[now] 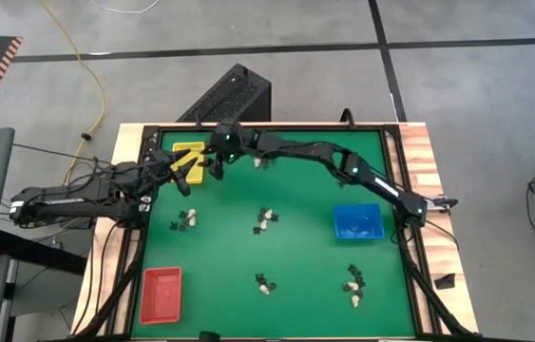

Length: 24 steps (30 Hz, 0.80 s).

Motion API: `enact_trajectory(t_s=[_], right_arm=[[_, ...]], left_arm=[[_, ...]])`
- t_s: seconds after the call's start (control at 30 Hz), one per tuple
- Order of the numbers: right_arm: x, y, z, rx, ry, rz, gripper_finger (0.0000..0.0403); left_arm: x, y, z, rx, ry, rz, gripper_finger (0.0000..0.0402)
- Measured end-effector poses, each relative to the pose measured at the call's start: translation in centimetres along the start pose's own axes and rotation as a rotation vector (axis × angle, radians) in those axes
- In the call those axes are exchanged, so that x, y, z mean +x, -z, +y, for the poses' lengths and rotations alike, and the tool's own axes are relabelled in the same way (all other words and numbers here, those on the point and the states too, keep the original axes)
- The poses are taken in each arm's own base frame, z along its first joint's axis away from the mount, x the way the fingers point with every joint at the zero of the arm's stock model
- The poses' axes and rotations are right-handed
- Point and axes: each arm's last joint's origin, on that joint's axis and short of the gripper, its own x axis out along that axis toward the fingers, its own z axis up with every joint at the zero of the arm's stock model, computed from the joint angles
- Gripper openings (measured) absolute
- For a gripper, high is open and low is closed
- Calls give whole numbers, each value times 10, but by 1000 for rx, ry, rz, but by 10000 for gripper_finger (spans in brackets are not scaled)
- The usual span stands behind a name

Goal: Sort Halloween decoration
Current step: Put the black skull toy into the red bin

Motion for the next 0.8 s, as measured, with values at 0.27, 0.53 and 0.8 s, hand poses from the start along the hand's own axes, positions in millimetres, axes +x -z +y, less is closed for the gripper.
enact_trajectory(t_s=[0.27,0.53,0.8], right_arm=[[-117,-39,20,-7,-13,476,245],[-208,-44,38,124,-35,839,241],[-267,-14,82,83,-41,814,239]], left_arm=[[2,3,-3,9,73,27,151],[31,5,-34,26,374,-3,151],[87,33,-72,181,438,76,151]])
